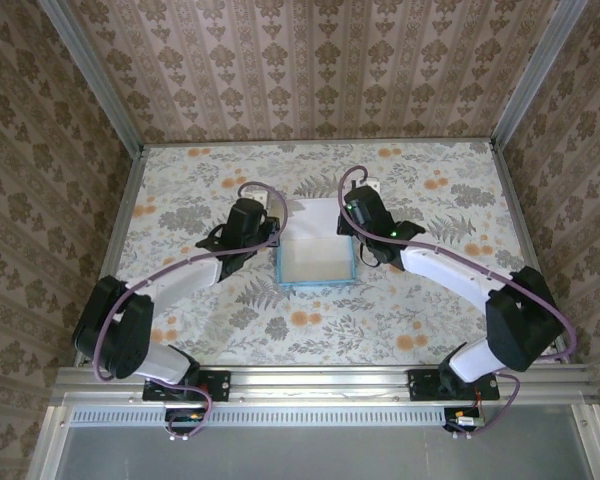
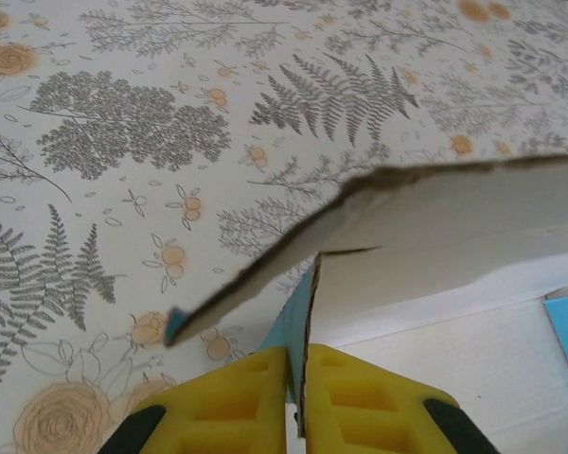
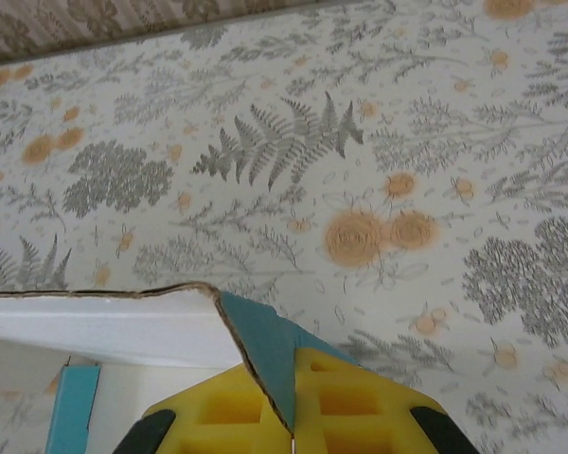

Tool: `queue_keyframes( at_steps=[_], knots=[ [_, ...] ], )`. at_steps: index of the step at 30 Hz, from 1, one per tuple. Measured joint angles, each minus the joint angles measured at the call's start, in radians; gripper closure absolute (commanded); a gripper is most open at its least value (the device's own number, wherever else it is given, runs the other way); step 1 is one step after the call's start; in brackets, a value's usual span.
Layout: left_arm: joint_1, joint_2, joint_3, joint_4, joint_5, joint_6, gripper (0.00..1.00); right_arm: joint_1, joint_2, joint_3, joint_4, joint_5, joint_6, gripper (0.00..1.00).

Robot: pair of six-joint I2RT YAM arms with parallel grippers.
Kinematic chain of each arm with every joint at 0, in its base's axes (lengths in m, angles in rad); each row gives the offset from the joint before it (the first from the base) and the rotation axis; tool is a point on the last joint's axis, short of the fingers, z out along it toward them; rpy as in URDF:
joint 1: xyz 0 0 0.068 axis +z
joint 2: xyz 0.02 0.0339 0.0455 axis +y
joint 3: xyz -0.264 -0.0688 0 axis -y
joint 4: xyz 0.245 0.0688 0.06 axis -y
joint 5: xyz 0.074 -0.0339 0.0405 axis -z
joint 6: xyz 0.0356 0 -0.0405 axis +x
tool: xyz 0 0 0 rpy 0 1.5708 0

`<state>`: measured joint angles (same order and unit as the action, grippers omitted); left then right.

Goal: Fold the paper box

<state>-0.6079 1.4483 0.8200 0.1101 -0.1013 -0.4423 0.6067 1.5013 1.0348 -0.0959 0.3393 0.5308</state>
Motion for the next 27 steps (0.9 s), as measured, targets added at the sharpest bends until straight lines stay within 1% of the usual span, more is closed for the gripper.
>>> queue_keyframes(
  at_steps=[6, 13, 22, 27],
  knots=[
    [0.015, 0.028, -0.031, 0.147, -0.023, 0.0, 0.86, 0.0, 0.026, -0.05, 0.136, 0.032, -0.003, 0.92],
    [0.007, 0.028, -0.136, 0.278, -0.019, 0.001, 0.85, 0.005, 0.016, -0.163, 0.237, 0.032, -0.004, 0.91],
    [-0.018, -0.002, -0.226, 0.349, -0.024, -0.008, 0.85, 0.027, -0.018, -0.237, 0.323, 0.032, -0.003, 0.91],
    [-0.029, -0.033, -0.271, 0.372, -0.03, -0.023, 0.85, 0.038, -0.042, -0.268, 0.336, 0.037, -0.003, 0.91]
  ],
)
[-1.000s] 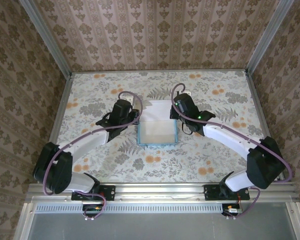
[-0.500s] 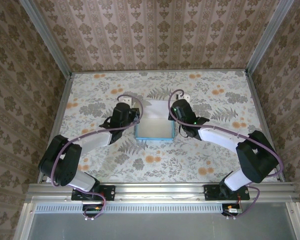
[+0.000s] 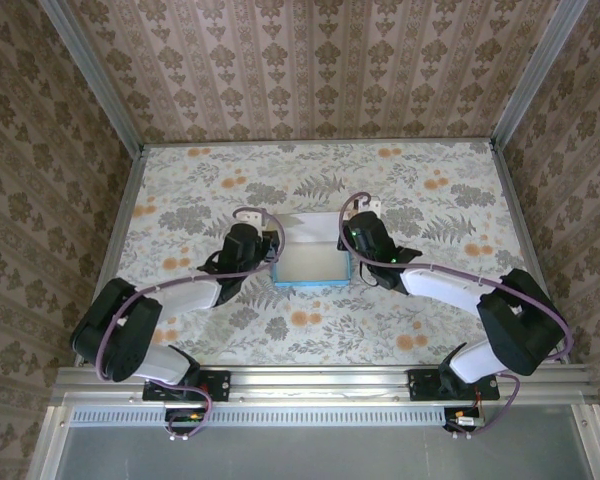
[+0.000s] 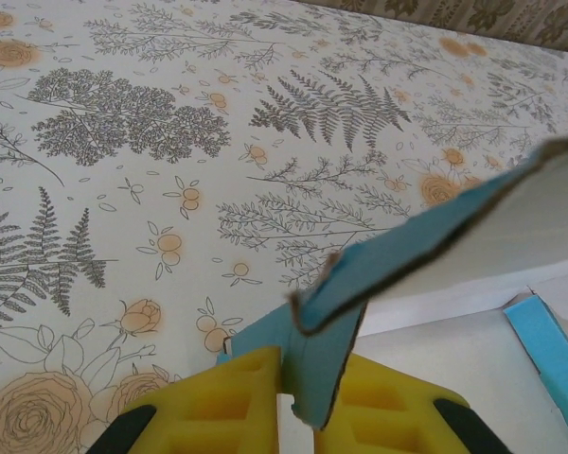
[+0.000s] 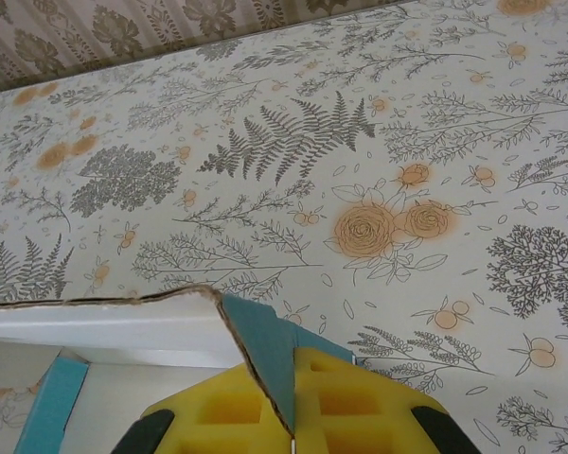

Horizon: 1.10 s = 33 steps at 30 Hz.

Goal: Fold the paper box

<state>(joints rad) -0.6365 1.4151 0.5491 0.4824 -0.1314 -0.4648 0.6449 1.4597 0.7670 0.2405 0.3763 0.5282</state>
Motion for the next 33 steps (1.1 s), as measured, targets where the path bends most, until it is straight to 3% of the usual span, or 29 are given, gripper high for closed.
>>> queue_keyframes(
  at_steps=[33],
  knots=[
    [-0.115, -0.074, -0.188, 0.079, -0.053, -0.106, 0.85, 0.097, -0.112, -0.199, 0.071, 0.039, 0.085, 0.88]
  ],
)
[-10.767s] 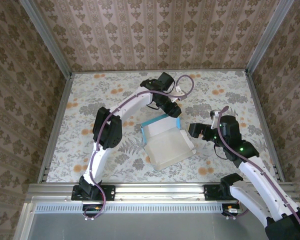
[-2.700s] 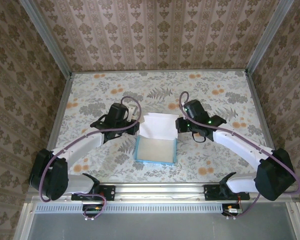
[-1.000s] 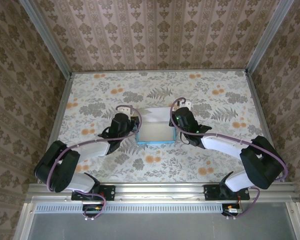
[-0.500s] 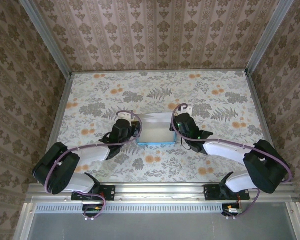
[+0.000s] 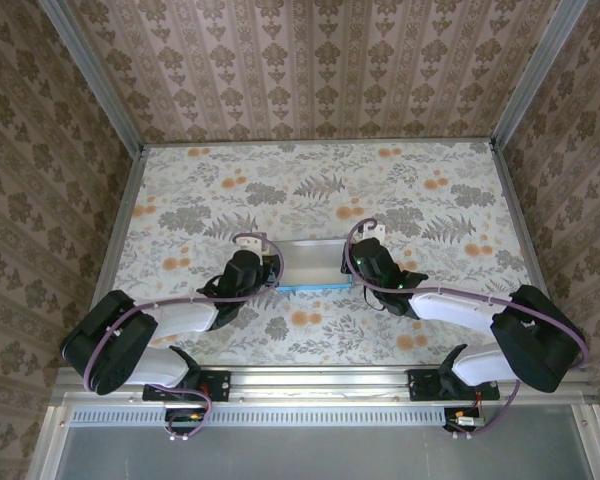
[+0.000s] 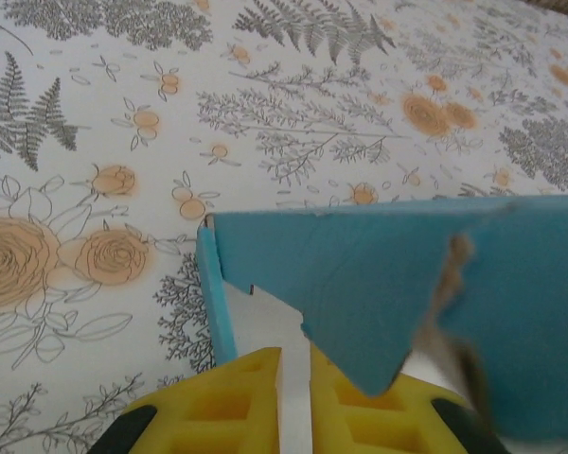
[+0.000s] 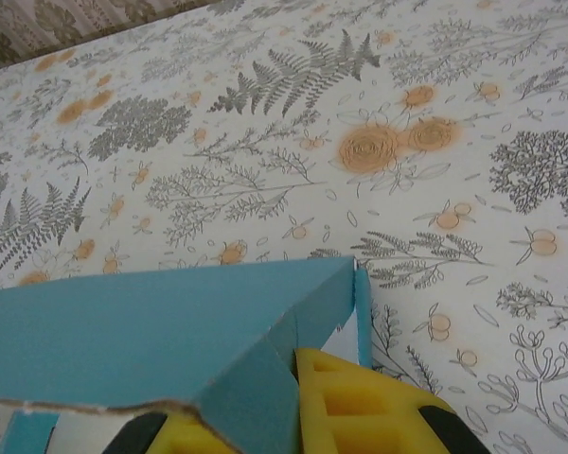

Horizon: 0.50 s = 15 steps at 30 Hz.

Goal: Fold the paper box

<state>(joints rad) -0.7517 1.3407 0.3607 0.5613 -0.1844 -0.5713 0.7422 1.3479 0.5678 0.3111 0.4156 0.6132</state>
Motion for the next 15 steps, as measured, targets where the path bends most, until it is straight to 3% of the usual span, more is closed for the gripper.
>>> queue_keyframes(
  at_steps=[10, 15],
  knots=[
    [-0.008, -0.019, -0.023, -0.003, 0.0, -0.005, 0.85, 0.014, -0.022, -0.047, -0.012, 0.0, 0.016, 0.88],
    [-0.008, -0.053, -0.023, -0.044, 0.009, -0.001, 0.75, 0.014, -0.026, -0.048, -0.026, 0.0, 0.012, 0.88]
  ],
)
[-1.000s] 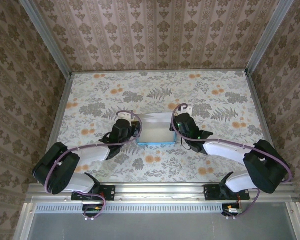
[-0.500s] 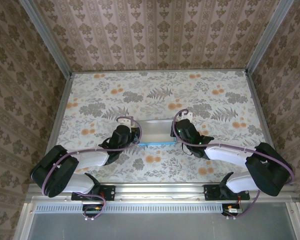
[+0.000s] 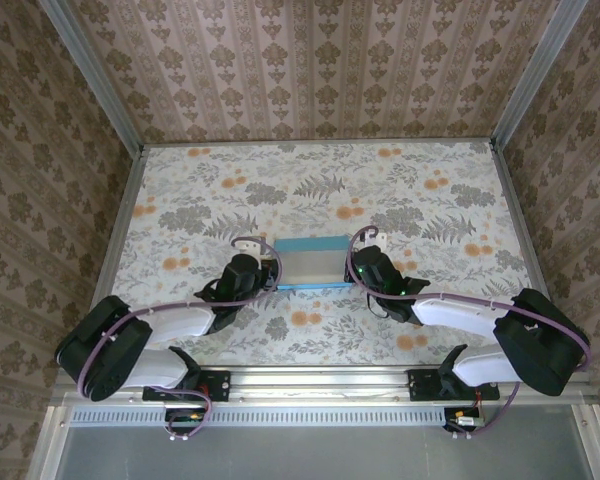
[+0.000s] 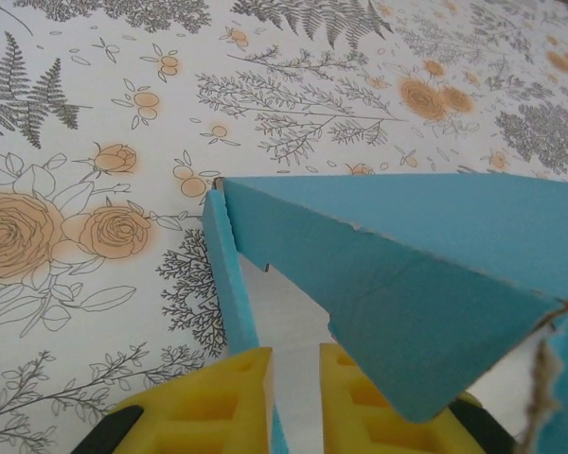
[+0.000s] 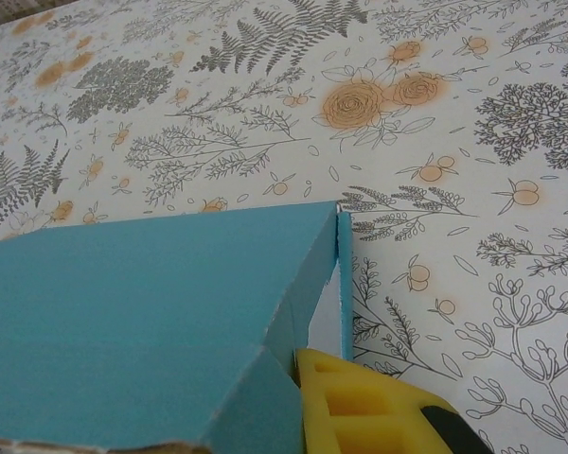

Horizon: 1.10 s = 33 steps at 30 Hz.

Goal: Fold the paper box

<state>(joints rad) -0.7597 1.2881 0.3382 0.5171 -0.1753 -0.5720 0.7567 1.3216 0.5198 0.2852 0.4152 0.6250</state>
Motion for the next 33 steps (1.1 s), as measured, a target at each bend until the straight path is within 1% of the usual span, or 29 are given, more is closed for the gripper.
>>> queue_keyframes(
  at_steps=[4, 6, 7, 9, 13, 18, 23, 28, 33],
  knots=[
    [0.0, -0.065, 0.01, -0.122, 0.04, 0.03, 0.69, 0.0, 0.0, 0.0, -0.004, 0.0, -0.002, 0.88],
    [0.0, -0.108, 0.014, -0.19, 0.07, 0.048, 0.62, 0.0, 0.0, 0.0, -0.004, 0.0, -0.004, 0.88],
    [0.0, -0.135, 0.015, -0.224, 0.089, 0.057, 0.56, 0.0, 0.0, 0.0, -0.004, 0.0, -0.005, 0.88],
    [0.0, -0.187, 0.017, -0.285, 0.136, 0.072, 0.48, 0.0, 0.0, 0.0, -0.004, 0.0, -0.009, 0.88],
    [0.0, -0.29, 0.032, -0.395, 0.248, 0.097, 0.41, 0.0, 0.0, 0.0, -0.004, 0.0, -0.018, 0.88],
    [0.0, -0.393, 0.071, -0.499, 0.362, 0.094, 0.41, 0.0, 0.009, 0.0, -0.004, 0.0, -0.02, 0.88],
    [0.008, -0.447, 0.147, -0.618, 0.381, 0.044, 0.4, 0.0, 0.021, 0.0, -0.004, -0.001, -0.023, 0.87],
    [0.077, -0.404, 0.251, -0.71, 0.381, -0.013, 0.4, 0.0, 0.022, -0.013, -0.004, -0.004, -0.023, 0.86],
    [0.138, -0.312, 0.269, -0.719, 0.392, -0.047, 0.41, 0.001, 0.022, -0.039, -0.009, -0.011, -0.023, 0.83]
  ],
)
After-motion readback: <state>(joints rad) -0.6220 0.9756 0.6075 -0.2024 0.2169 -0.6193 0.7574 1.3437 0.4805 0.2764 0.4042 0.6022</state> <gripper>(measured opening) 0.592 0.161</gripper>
